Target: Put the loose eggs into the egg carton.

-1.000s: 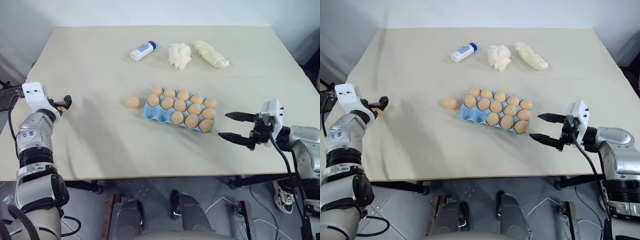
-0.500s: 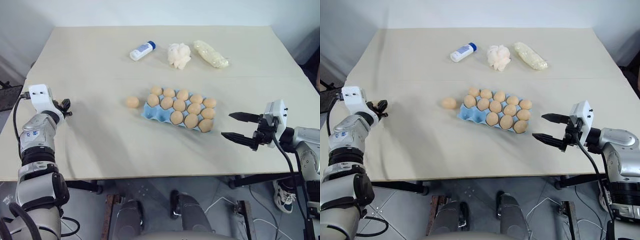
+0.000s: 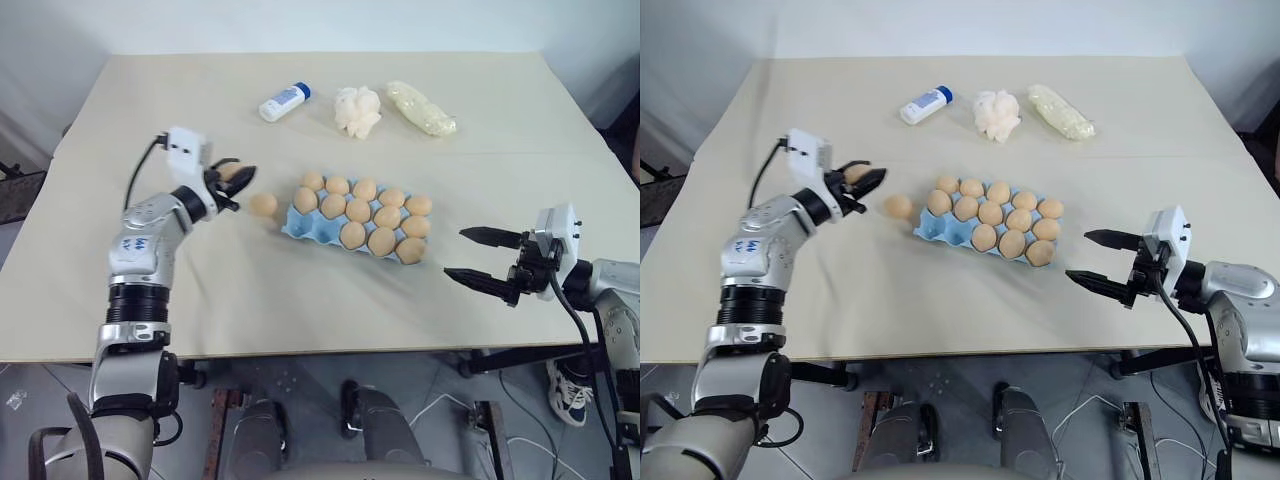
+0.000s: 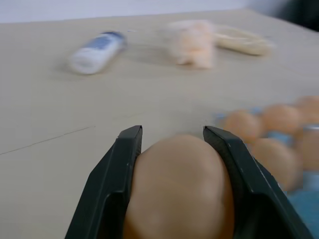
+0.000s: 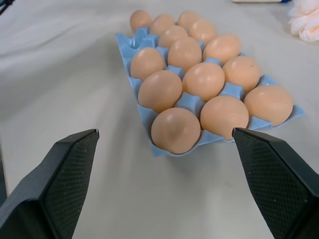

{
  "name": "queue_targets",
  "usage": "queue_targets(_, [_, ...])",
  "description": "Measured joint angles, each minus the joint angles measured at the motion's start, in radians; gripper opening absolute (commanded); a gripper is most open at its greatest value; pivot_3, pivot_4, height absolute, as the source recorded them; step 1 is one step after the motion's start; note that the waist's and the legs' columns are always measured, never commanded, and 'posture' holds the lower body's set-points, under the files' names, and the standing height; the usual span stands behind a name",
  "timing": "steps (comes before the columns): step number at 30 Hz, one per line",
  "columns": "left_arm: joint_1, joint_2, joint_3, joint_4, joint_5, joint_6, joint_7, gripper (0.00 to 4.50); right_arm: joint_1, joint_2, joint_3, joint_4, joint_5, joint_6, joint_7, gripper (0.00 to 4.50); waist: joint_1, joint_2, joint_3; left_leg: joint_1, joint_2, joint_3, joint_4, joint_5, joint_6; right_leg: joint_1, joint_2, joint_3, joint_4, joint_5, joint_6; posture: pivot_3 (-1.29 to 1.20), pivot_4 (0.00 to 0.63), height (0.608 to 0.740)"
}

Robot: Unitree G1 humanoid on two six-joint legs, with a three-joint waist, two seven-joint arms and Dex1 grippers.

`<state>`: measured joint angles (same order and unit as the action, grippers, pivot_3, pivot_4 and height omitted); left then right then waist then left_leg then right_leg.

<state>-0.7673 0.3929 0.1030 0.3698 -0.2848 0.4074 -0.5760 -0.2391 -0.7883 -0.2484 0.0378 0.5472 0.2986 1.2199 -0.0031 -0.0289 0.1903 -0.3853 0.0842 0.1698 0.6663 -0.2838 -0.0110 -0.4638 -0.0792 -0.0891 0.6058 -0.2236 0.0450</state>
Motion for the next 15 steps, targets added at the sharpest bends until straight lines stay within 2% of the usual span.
queue_targets(7, [-0.004, -0.083, -0.134, -0.017, -0.004, -0.034, -0.186, 1.66, 0.102, 0.012, -0.041, -0.079, 0.016, -0.012, -0.057, 4.50, -0.002, 0.000, 0.000, 0.000, -0.001, 0.000, 0.000, 0.000, 0.001, 0.001, 0.000, 0.002, -0.002, 0.000, 0.000, 0.00, 0.150, 0.740])
queue_targets(14, [-0.021, -0.119, -0.195, 0.025, 0.027, -0.055, -0.226, 1.66, 0.148, 0.020, -0.045, -0.121, 0.027, -0.011, -0.106, 4.50, 0.000, 0.000, 0.000, 0.000, -0.001, -0.001, 0.001, 0.002, 0.003, 0.001, 0.000, 0.003, -0.003, 0.000, 0.001, 0.00, 0.150, 0.740])
queue_targets(15, [-0.032, -0.121, -0.200, 0.045, 0.038, -0.059, -0.225, 2.00, 0.156, 0.020, -0.046, -0.127, 0.028, -0.011, -0.114, 4.50, 0.000, 0.000, 0.000, 0.000, -0.001, -0.001, 0.001, 0.002, 0.003, 0.001, 0.000, 0.003, -0.004, 0.000, 0.001, 0.00, 0.150, 0.740])
